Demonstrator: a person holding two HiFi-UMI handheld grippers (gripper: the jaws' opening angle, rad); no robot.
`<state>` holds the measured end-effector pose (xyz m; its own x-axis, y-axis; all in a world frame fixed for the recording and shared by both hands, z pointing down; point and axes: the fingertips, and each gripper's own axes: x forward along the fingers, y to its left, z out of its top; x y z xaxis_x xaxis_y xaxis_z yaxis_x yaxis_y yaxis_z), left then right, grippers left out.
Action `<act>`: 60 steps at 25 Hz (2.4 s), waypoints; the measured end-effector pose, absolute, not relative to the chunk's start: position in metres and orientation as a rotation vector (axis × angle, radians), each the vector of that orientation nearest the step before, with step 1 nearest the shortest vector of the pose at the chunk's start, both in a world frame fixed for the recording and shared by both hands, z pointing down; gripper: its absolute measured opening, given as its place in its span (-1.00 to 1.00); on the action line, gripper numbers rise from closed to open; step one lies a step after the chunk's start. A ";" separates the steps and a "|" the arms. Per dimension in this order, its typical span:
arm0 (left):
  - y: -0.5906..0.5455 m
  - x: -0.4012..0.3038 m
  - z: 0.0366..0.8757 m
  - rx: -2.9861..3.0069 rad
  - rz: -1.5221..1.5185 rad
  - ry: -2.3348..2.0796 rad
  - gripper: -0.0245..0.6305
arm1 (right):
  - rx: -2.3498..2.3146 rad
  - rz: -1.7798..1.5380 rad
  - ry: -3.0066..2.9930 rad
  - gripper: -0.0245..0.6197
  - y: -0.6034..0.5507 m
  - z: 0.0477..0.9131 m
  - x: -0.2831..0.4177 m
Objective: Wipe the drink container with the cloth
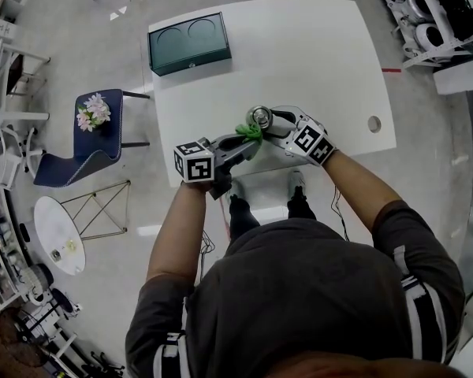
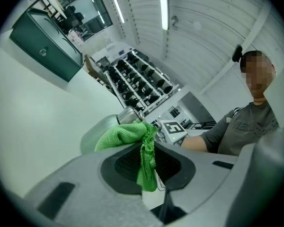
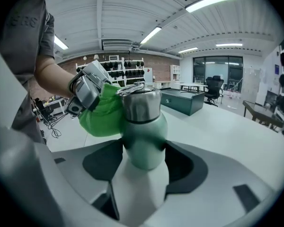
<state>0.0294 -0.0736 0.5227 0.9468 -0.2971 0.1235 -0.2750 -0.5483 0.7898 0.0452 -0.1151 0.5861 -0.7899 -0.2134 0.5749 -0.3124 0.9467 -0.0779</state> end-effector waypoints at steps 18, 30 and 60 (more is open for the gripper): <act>-0.158 -0.009 0.576 2.246 0.255 -0.660 -0.78 | 0.379 0.217 -2.507 -0.09 -0.115 0.587 0.044; -0.200 0.055 0.564 2.339 0.313 -0.377 -0.78 | 0.360 0.202 -2.514 -0.09 -0.116 0.587 0.041; -0.043 0.010 0.570 2.188 0.275 -0.479 -0.78 | 0.357 0.163 -2.473 0.02 -0.115 0.567 0.053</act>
